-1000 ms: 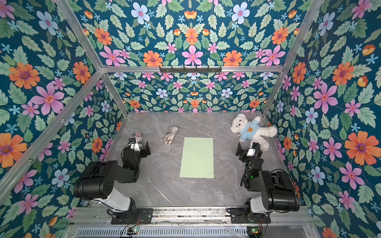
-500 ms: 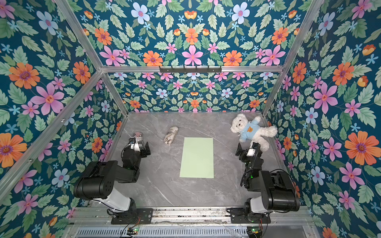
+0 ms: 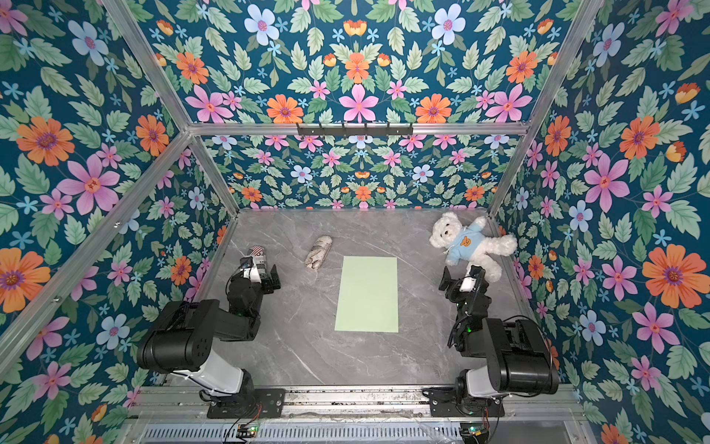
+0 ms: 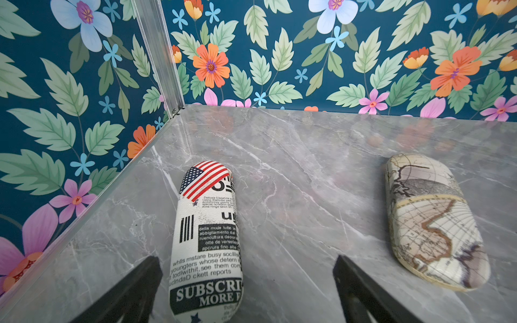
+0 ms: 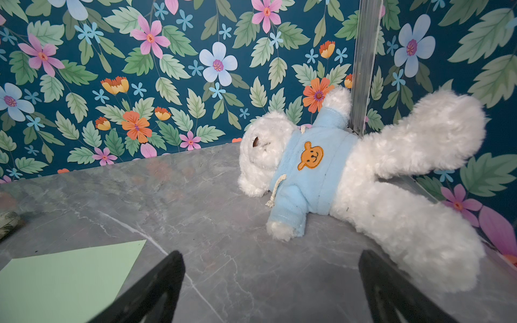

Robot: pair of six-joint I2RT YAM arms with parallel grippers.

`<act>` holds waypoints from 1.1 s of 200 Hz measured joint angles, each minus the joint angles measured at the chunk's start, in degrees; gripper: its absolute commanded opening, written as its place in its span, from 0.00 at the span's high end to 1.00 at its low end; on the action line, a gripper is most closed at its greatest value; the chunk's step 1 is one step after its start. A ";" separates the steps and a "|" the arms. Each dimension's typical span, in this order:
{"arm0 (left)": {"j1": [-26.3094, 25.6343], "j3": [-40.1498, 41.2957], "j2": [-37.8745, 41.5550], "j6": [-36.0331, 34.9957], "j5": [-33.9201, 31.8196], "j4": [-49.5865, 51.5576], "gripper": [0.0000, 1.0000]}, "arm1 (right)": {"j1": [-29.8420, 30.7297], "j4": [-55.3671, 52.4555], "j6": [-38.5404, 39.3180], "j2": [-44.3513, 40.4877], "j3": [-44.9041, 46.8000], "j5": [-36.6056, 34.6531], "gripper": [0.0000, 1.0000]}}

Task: Fold the rectangular paper in half along the long edge
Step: Pick up the paper from the center of the board.

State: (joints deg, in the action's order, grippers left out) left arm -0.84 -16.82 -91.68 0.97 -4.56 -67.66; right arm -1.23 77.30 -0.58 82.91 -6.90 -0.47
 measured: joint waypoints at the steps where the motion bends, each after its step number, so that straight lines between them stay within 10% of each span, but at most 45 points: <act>1: 0.00 0.00 0.00 0.00 0.00 0.00 0.00 | 0.00 0.00 0.00 0.00 0.00 0.00 0.01; 64: 0.00 0.00 0.02 0.00 -0.04 0.00 0.00 | 0.48 1.05 -0.02 -1.14 2.01 -2.01 0.01; 110: -1.55 -1.81 8.98 1.36 -7.28 8.26 0.00 | 10.34 -4.83 1.11 -19.58 3.06 -15.50 0.01; 153: -3.89 -20.57 14.91 16.02 -21.79 39.19 0.00 | 16.92 -27.41 -4.81 -36.02 -4.98 -27.65 0.01; 220: -9.05 -10.08 29.92 23.04 -20.94 42.38 0.00 | 17.46 -59.98 -15.82 -42.88 -21.64 -22.47 0.01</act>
State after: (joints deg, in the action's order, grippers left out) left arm -9.89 -26.89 -61.76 24.01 -25.50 -25.28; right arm 16.23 17.32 -16.40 40.03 -28.53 -22.94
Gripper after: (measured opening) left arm 0.997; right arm 0.993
